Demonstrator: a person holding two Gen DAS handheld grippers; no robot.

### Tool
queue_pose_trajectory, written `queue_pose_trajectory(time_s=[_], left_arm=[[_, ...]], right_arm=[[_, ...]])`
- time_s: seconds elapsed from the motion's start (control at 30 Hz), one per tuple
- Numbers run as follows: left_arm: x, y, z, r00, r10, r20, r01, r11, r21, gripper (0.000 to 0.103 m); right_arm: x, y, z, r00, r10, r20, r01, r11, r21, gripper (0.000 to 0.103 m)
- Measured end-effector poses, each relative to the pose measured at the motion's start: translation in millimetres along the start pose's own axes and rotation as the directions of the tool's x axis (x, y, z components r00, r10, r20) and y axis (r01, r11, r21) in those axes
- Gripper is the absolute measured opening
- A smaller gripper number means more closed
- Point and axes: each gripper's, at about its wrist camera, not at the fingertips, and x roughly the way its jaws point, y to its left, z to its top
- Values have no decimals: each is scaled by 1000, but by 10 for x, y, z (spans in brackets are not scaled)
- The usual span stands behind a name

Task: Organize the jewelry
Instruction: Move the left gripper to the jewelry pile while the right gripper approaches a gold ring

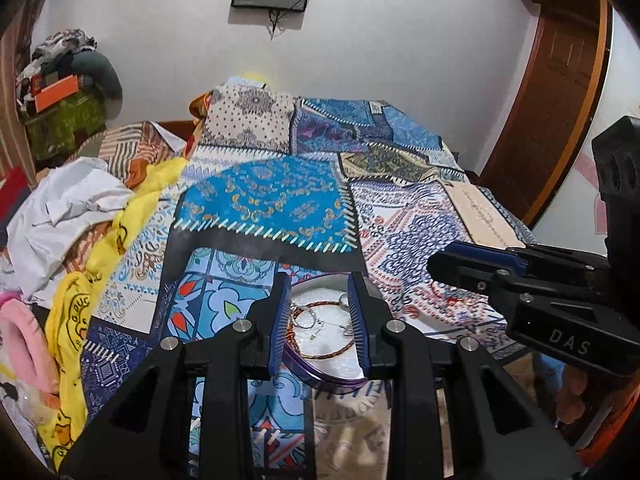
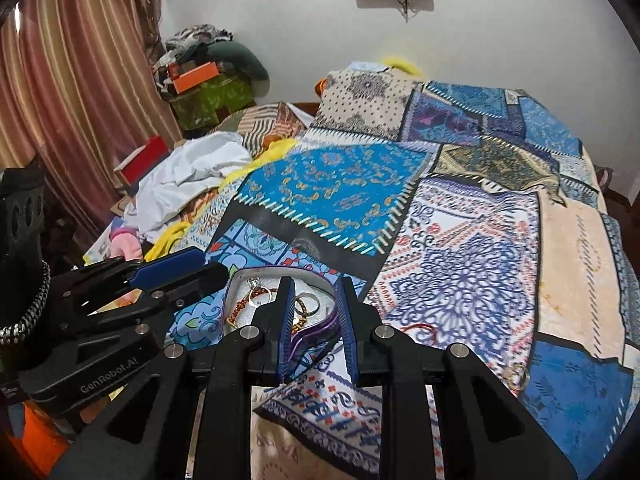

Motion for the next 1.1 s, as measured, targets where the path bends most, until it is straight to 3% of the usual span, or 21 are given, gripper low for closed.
queue_pose_trajectory(time_s=[0.13,0.27,0.33,0.5,0.8,1.1], left_arm=[[-141,-107,28,1000,12,21,-13,1000,13,28],[-251,-234,55,999,30,37,-31,999,25,35],[-293,-295,64,998,37,47,-38,999,30,41],[-327,-468,79,998,41,57,-43,998,46,41],[-63,-855,114,1000,6,20,-8,996,84,41],[350,-1102,73,998,-19,-58,26,992,125,41]], right_arm=[[-185,-24,-16,999,-9,33,9,1000,6,20],[-385,-88,-51,997,-25,76,24,1000,21,32],[-457,-131,-62,995,-30,91,28,999,28,33],[-602,-284,-110,992,-50,114,44,998,51,33],[-773,-650,-266,986,-115,121,103,990,100,33],[-722,-1061,-409,985,-158,70,145,975,168,33]])
